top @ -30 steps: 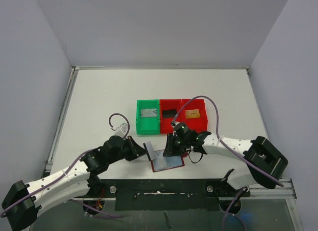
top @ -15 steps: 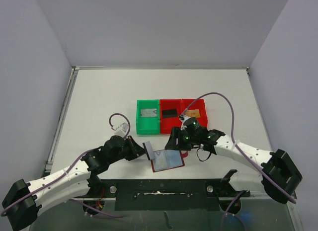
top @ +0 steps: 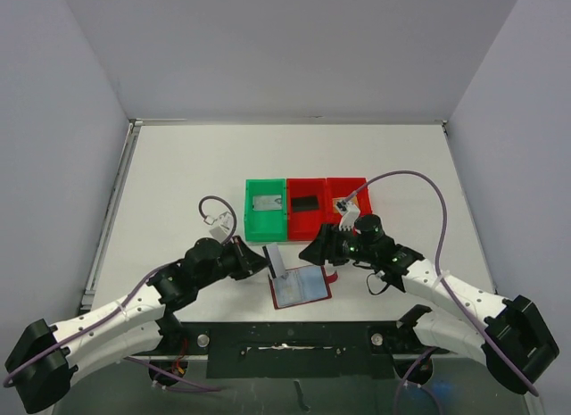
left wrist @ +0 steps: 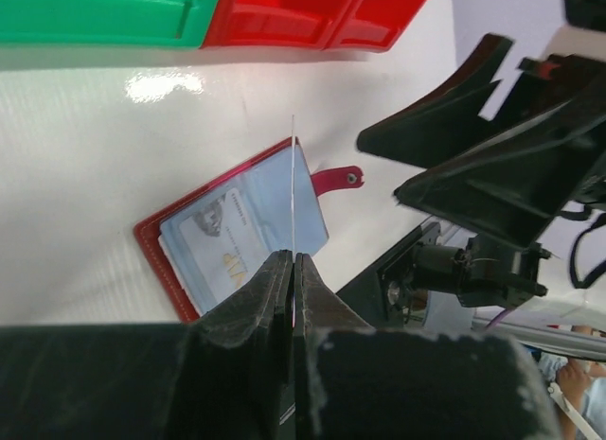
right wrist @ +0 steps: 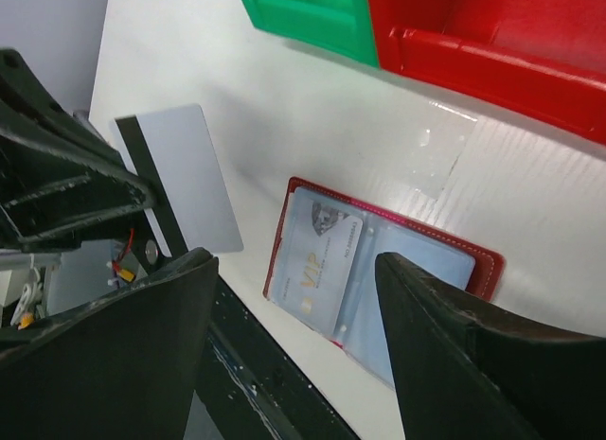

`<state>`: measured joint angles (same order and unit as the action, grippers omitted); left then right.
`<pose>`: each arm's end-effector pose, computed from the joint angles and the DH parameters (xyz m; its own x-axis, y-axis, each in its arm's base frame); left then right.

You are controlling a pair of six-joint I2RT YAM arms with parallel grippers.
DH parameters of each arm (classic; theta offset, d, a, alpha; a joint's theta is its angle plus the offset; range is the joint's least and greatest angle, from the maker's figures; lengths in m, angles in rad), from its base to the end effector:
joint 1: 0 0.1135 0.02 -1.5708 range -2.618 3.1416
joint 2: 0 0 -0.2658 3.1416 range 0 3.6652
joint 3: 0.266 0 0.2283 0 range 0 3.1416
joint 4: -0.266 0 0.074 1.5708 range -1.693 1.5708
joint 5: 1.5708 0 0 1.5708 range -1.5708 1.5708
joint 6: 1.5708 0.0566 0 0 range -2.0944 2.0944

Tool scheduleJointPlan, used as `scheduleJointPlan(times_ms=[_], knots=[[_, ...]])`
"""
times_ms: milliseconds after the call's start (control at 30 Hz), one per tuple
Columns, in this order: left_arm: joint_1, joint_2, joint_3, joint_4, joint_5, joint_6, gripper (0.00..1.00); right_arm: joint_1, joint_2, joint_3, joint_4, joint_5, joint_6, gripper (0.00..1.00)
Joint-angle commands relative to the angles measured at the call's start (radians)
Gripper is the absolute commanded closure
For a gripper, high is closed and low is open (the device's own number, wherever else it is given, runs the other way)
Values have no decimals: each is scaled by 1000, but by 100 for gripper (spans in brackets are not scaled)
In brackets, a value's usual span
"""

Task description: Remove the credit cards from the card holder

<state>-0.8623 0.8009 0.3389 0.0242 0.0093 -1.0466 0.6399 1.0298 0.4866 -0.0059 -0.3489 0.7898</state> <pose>0.1149 -0.1349 0.2045 -0.8002 -0.3966 -0.4499 0.1440 0.6012 -0.7860 0.1579 0.1416 0.2125 -0.8594 0.1923 -0.4738 -0.2624 0.6294 0.7314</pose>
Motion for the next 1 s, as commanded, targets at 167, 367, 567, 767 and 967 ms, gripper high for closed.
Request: scheduleJointPlan(times_ms=[167, 367, 567, 767, 967], knots=[[188, 27, -45, 275, 324, -46, 100, -8, 126, 116, 31, -132, -81, 35], [260, 5, -128, 441, 478, -56, 100, -8, 168, 91, 237, -239, 6, 34], [269, 45, -202, 720, 586, -130, 100, 20, 217, 156, 243, -299, 16, 30], [270, 26, -233, 805, 599, -152, 100, 25, 302, 189, 282, -394, 40, 37], [271, -7, -274, 839, 570, -180, 100, 69, 329, 194, 323, -444, 45, 42]])
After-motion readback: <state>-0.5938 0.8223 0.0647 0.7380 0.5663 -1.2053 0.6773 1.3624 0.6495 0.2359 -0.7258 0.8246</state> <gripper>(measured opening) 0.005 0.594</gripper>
